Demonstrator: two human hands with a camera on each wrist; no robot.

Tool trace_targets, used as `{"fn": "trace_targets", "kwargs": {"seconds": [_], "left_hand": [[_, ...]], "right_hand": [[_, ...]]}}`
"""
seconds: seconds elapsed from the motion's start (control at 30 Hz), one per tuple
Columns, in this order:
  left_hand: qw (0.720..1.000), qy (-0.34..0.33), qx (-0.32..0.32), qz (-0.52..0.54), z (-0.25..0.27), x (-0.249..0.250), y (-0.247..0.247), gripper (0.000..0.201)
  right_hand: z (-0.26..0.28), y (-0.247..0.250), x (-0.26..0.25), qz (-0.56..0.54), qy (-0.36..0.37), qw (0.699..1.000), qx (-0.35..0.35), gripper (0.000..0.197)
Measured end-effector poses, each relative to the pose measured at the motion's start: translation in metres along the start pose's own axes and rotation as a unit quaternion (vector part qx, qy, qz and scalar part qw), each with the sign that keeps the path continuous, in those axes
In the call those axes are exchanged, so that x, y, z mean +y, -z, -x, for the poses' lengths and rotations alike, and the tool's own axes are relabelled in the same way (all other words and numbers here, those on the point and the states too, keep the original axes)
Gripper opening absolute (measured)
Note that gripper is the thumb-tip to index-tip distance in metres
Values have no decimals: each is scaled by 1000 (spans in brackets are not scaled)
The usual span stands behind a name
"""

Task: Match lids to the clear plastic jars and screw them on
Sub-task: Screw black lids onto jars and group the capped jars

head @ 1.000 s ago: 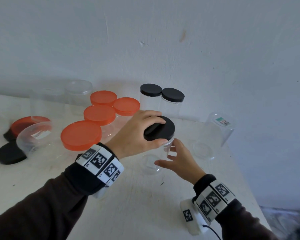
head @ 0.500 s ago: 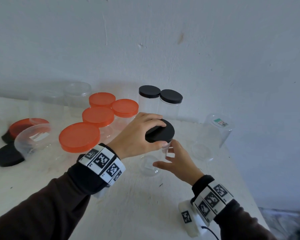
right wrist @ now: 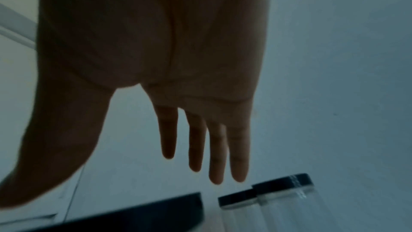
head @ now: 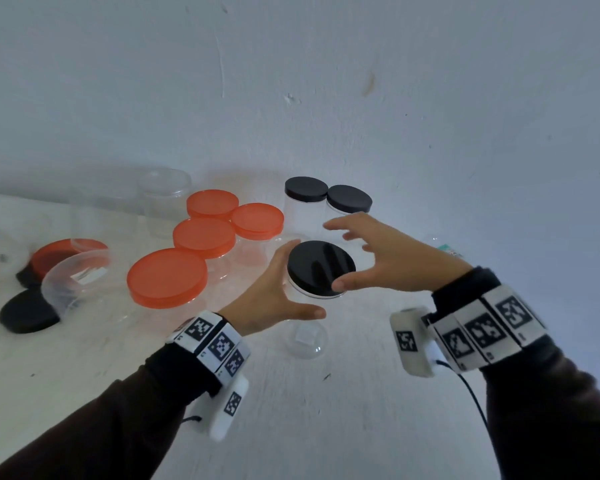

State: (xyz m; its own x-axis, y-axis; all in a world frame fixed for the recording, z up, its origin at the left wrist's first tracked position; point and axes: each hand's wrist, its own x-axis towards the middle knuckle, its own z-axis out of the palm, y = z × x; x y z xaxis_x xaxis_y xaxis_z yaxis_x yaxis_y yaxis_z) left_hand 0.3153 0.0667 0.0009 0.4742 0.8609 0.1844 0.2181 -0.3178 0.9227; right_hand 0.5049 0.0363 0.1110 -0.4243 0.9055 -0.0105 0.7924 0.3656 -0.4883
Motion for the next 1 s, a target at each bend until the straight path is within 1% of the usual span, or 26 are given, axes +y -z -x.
{"fn": "trace_targets", "kwargs": {"seconds": [0.07,0.17,0.3,0.53,0.7,0.8,0.87,1.0], "left_hand": [[1000,0,11,10,0,-1,-2,100],[1000,10,18,12,-1,-3,-3,98],[1000,14,13,4,-1,-2,-1,95],[1000,11,-3,9,-1,-1,3,87],[1000,14,-4,6,-1,0,5,75],[1000,14,0,7,-2,-1,5,71],[1000,14,7,13,-1,-2,4,69],[1000,8,19,19,0,-3,2,67]], "right_hand": [[-9,3,-9,64,11,997,-43,82],[-20,1,-18,124,19,989,-79,83],[-28,0,-22,138,28,985,-100,78],[-33,3,-25,148,43,977,-149,76],[-34,3,-25,152,53,975,-157,75],[-34,3,-26,153,45,978,-134,72],[-35,1,-29,175,39,977,-114,71],[-36,-2,-29,184,28,978,-97,70]]}}
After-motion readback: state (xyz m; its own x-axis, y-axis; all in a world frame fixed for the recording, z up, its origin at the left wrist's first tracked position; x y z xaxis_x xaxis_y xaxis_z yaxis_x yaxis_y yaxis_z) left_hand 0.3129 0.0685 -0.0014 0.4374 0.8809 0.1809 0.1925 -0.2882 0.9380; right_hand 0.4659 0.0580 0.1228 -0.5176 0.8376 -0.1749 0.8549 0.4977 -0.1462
